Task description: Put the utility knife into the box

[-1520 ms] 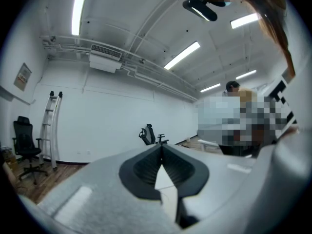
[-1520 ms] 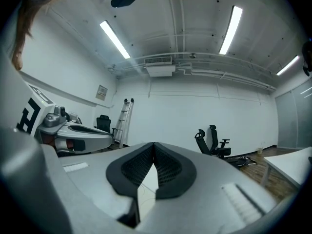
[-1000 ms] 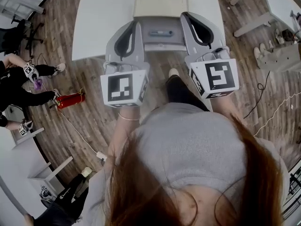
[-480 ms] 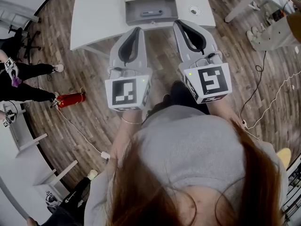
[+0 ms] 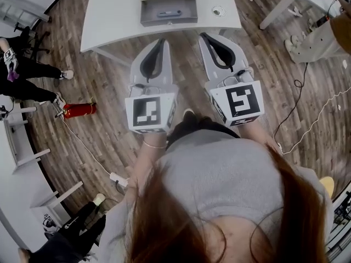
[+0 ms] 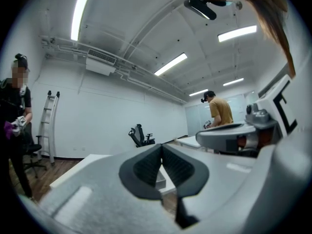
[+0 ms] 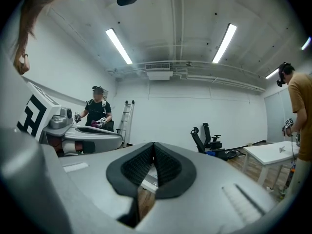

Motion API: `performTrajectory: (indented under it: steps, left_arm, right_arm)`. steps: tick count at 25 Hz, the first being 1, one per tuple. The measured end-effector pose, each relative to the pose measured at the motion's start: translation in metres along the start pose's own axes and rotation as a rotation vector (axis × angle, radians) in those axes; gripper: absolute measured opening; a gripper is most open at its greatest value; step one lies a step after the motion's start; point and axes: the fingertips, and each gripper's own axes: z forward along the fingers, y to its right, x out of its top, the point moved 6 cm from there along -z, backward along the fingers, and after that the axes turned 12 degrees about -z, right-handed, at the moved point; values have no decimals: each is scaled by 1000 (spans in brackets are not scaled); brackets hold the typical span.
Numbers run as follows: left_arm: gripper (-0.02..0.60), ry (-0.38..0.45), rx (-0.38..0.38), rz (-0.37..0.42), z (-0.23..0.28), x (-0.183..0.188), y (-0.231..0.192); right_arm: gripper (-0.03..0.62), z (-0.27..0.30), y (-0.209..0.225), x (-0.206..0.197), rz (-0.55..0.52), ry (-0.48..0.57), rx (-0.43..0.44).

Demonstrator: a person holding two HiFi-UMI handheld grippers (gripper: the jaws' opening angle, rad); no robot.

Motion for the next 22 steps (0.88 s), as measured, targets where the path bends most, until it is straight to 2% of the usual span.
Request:
performTrajectory:
  steps: [11,18,22]
  left_arm:
    - [-6,-16,46,0,-44,-11,45]
    - [-6,-13,19,8,-66,-12,53]
    - [-6,-10,12,9,-72,-11,51]
  right_arm:
    - [3,-48,-11,4,20,26,67]
    - [3,-65,-28,10,8,33,48]
    - [3,-71,-37,14,44,42,63]
